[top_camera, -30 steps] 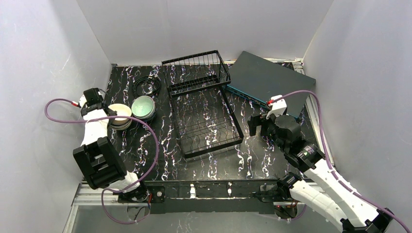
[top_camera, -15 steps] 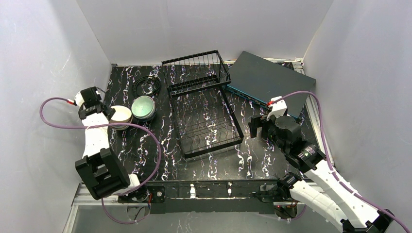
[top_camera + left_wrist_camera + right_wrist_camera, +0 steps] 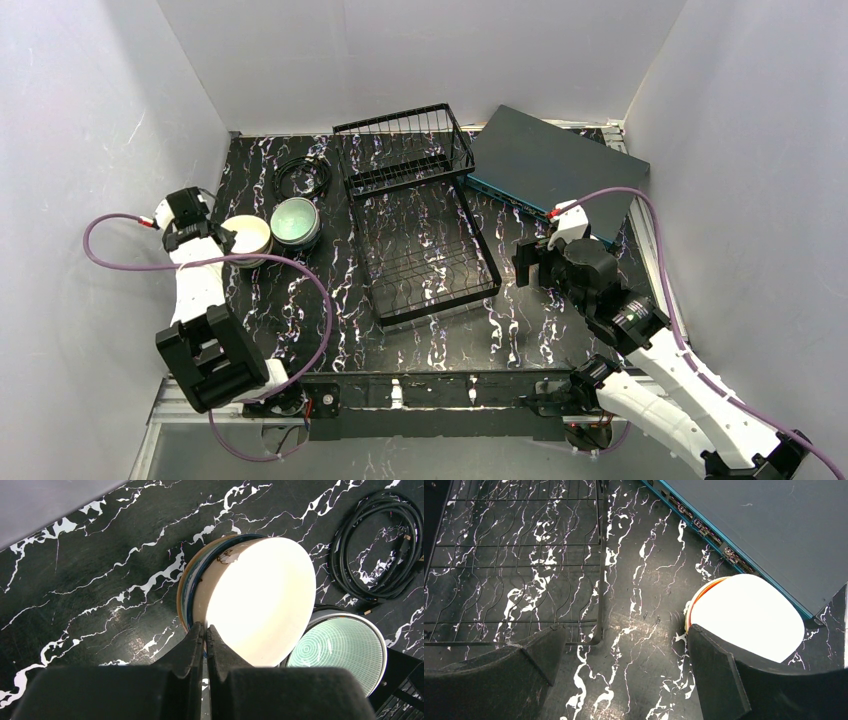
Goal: Unload the bowls from the dish rack
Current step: Place the bowl with the bowl, then reset both arms
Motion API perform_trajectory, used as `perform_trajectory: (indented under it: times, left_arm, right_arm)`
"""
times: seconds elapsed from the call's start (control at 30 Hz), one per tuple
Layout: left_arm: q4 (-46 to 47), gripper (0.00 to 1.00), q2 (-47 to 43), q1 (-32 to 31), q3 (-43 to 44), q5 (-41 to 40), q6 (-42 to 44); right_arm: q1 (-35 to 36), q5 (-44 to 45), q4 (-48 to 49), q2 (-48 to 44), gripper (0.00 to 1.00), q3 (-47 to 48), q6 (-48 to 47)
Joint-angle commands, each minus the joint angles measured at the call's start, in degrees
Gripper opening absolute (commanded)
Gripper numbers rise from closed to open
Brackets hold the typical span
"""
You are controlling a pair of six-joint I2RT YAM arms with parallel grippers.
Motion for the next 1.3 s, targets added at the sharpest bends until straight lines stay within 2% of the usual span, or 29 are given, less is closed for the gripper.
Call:
perform_trajectory:
  times: [0.0, 0.17, 0.27, 0.57, 0.77, 0.93, 1.1, 1.27]
  left_arm:
    - [-0.8, 0.00, 0.1, 0.5, -0.8, 2.8, -1.2]
    - [-0.6, 0.01, 0.5, 0.5, -1.0, 4.3, -1.1]
    - [-0.6, 0.07, 0.1, 0.6, -1.2, 5.6, -0.6]
    - [-0.2, 0.41, -6.4, 0.4, -2.7, 9.5, 0.2]
    - [-0.1, 0.66, -11.0, -1.2, -3.4, 9.3, 1.0]
    - [-2.3, 0.97, -14.3, -7.7, -1.5, 3.4, 4.9]
    - [-3.0, 0.98, -19.2, -18.6, -1.0, -5.3, 11.0]
    - [-0.5, 0.98, -31.3, -33.2, -4.4, -14.2, 17.4]
  right_arm:
    - [-0.1, -0.3, 0.5, 0.0, 0.99, 2.9, 0.1]
    - [-0.1, -0.3, 0.7, 1.4, 0.99, 2.4, 0.1]
    - [-0.1, 0.0, 1.1, 2.4, 0.99, 2.1, 0.0]
    - [-0.1, 5.4, 0.3, 6.5, 0.99, 3.3, 1.2]
    - [-0.1, 9.2, -0.7, 8.5, 0.99, 4.8, 2.0]
    - [-0.1, 14.3, -2.0, 11.1, 0.99, 6.3, 2.2]
    - [-0.1, 22.6, -1.1, 12.2, 0.99, 6.3, 2.6]
    - [-0.4, 29.8, -0.7, 12.9, 0.99, 5.8, 2.8]
